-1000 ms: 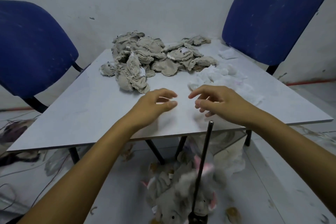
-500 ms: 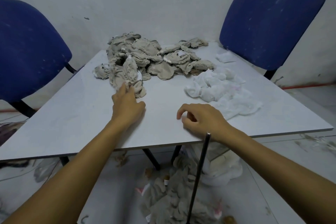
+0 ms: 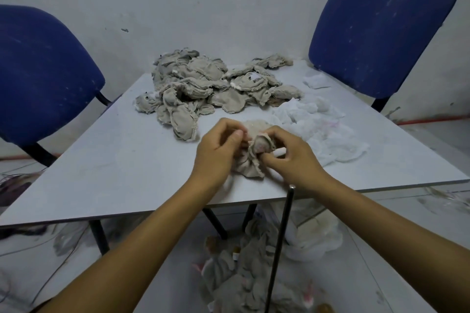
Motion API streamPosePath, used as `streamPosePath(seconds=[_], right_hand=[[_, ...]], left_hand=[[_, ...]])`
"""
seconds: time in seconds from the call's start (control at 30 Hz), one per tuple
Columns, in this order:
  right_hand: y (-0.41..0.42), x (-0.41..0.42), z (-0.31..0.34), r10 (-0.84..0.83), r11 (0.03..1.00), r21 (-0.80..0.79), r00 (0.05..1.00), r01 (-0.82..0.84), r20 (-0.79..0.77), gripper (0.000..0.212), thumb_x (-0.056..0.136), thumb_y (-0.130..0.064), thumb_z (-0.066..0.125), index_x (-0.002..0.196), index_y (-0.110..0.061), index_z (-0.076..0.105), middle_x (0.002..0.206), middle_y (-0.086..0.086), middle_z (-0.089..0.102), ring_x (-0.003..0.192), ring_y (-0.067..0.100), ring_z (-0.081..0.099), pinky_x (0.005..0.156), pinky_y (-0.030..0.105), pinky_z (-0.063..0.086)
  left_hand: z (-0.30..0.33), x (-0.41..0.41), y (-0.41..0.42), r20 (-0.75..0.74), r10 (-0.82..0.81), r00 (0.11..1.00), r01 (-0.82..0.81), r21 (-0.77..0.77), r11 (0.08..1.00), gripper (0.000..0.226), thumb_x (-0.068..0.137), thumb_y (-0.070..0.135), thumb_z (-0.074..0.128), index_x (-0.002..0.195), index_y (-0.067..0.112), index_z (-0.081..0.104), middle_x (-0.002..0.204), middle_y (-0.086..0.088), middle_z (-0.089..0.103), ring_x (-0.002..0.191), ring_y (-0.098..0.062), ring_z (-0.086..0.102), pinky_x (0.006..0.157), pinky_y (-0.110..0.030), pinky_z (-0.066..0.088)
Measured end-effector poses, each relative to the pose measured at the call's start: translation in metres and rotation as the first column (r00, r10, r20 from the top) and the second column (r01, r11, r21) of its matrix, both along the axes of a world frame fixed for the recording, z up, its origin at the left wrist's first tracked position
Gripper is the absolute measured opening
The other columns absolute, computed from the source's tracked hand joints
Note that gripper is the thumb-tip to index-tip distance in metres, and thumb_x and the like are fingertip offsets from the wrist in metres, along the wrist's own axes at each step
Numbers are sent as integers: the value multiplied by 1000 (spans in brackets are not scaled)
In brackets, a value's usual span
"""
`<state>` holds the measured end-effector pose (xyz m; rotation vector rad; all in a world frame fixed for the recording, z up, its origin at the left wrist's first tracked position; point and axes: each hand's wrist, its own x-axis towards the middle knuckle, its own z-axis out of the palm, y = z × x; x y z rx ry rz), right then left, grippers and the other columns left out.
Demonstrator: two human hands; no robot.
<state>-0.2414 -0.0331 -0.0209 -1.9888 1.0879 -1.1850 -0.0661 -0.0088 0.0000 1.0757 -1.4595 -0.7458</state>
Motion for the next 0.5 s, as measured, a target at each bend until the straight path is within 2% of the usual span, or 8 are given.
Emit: streamPosePath(seconds=[0.07,0.13,0.17,0.27,0.33,0.37,0.43,0.5], right_hand=[[0,-2,2,29,999,15,992,-31,121,29,80,7,66,88,-20,65,85,-8,66,87,15,65,71,31,54],[2,-2,9,107,992,37,967,-118,233,36,77,20,58,88,-12,68,88,-2,69,87,11,67,73,22,53],[3,-1,11,140,982,75,937,-172,319,36,76,22,54,87,-10,69,87,1,70,85,11,68,73,20,53],[6,1,18,95,899,312,832,-308,547,23,73,-4,49,76,-10,72,75,3,67,72,16,64,64,22,48],[5,0,18,48,899,375,902,-226,428,20,81,-23,56,75,-12,71,81,7,66,81,22,61,71,30,45],[5,-1,17,26,943,314,963,-112,268,18,87,-29,62,81,-14,69,89,5,67,87,19,63,75,31,47],[8,-1,15,-76,993,94,997,75,2,16,88,-28,73,96,-23,60,111,1,57,100,11,62,81,23,52],[10,-3,17,-126,988,-100,987,115,-104,32,86,-25,76,110,-36,57,119,-4,39,107,8,53,82,13,49]], left_hand=[[-3,7,-10,-31,132,991,-126,150,981,18,98,14,54,91,27,64,90,6,69,83,-10,64,75,-29,51],[-5,12,-16,-105,111,988,-66,363,929,11,97,24,59,106,30,60,101,1,66,86,-8,64,77,-26,50],[-6,15,-18,-161,75,984,0,421,907,19,96,27,61,114,30,57,104,0,67,86,-8,65,77,-26,50],[-5,20,-21,-320,-14,947,158,427,890,37,91,17,68,126,20,55,96,-6,75,75,-13,72,67,-26,55],[-6,20,-19,-328,8,945,131,398,908,40,86,10,74,123,16,60,98,-14,75,88,-25,73,79,-36,59],[-6,20,-18,-300,35,953,83,374,924,36,84,8,75,117,18,62,96,-14,74,89,-26,73,82,-37,59],[-7,20,-17,-260,61,964,26,318,948,27,84,6,75,104,21,65,82,-2,73,80,-18,72,73,-31,59],[-6,19,-16,-217,50,975,13,279,960,22,85,6,74,103,17,66,75,4,72,74,-15,71,70,-31,58]])
